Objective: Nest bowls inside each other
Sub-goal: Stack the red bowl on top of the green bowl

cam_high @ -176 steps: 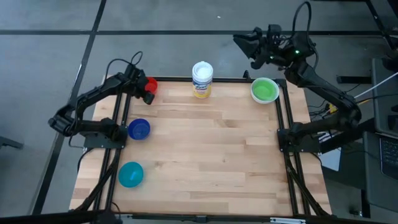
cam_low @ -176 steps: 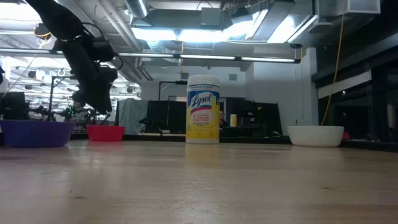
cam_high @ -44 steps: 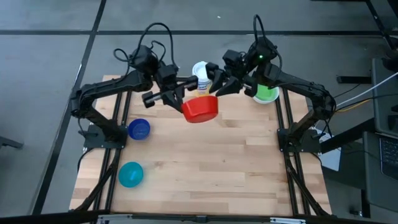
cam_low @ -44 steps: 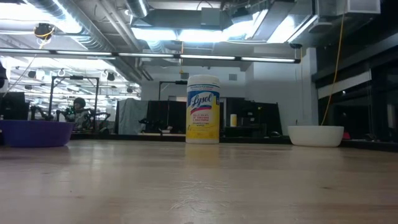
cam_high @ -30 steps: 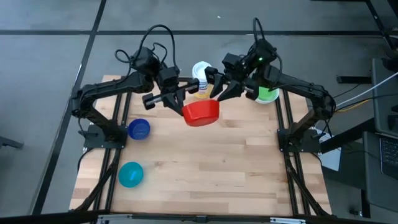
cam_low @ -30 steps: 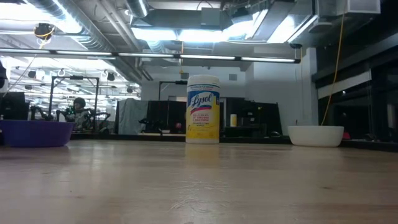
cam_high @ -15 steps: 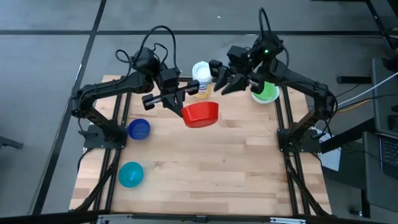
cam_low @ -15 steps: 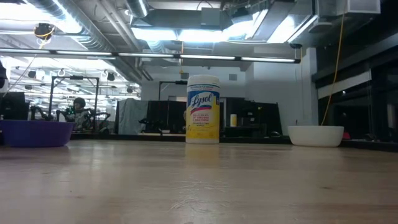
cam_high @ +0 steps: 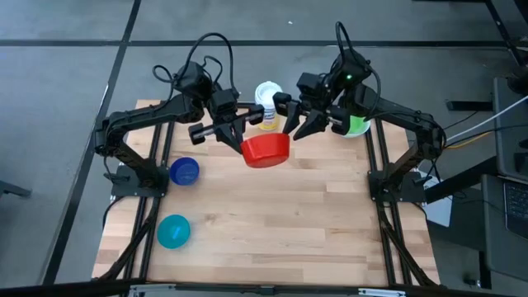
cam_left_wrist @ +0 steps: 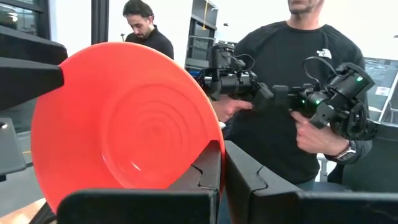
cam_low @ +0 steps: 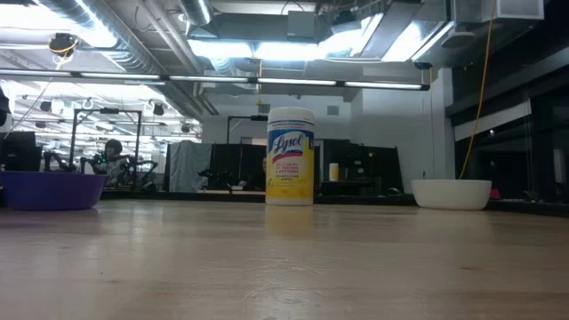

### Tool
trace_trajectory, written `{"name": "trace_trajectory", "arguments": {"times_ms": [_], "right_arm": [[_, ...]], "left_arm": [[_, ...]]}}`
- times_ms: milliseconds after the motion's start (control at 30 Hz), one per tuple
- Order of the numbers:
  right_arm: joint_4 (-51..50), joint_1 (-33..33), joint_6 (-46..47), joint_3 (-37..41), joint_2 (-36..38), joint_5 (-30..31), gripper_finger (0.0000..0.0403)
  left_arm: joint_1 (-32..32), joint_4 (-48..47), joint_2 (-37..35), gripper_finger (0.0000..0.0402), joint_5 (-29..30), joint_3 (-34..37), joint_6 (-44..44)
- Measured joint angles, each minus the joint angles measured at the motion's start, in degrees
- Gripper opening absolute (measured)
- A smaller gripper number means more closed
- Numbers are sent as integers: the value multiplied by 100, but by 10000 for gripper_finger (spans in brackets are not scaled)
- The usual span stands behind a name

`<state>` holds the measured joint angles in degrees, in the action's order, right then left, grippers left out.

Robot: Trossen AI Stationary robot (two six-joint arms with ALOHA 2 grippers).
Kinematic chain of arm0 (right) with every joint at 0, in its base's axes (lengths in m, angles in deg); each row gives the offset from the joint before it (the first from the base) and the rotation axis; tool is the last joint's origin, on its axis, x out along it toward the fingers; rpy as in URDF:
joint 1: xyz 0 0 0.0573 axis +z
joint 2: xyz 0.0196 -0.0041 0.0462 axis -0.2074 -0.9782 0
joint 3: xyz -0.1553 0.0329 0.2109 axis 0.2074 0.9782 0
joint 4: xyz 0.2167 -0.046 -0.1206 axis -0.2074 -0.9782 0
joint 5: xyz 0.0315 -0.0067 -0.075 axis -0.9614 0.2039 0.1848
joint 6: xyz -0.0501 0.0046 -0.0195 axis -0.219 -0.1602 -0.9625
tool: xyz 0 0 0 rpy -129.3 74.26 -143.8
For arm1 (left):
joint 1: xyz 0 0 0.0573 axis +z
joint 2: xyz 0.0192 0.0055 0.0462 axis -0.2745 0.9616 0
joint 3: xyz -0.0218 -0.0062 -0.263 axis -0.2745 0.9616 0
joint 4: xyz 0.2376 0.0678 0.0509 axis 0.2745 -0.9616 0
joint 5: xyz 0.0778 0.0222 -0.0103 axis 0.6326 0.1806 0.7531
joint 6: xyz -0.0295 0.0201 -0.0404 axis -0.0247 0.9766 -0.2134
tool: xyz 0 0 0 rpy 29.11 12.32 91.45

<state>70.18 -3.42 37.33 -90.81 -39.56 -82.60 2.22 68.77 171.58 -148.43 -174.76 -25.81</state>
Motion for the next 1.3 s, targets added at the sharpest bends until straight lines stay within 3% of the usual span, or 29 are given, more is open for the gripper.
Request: {"name": "trace_trajectory", "arguments": {"times_ms": [400,500,633,900,1300], "right_arm": [[1,103,23,3,-115,53,118],[8,103,-80,3,-114,85,95],[-15,100,-240,3,-116,-61,22],[-79,103,-237,5,-116,-198,5],[-522,175,-89,5,-2,-193,2]], "left_arm": [[0,4,87,2,4,0,15],[0,7,87,2,0,0,15],[0,9,87,2,-11,0,13],[2,24,92,4,-8,0,-5],[-1,2,74,95,90,0,23]]}}
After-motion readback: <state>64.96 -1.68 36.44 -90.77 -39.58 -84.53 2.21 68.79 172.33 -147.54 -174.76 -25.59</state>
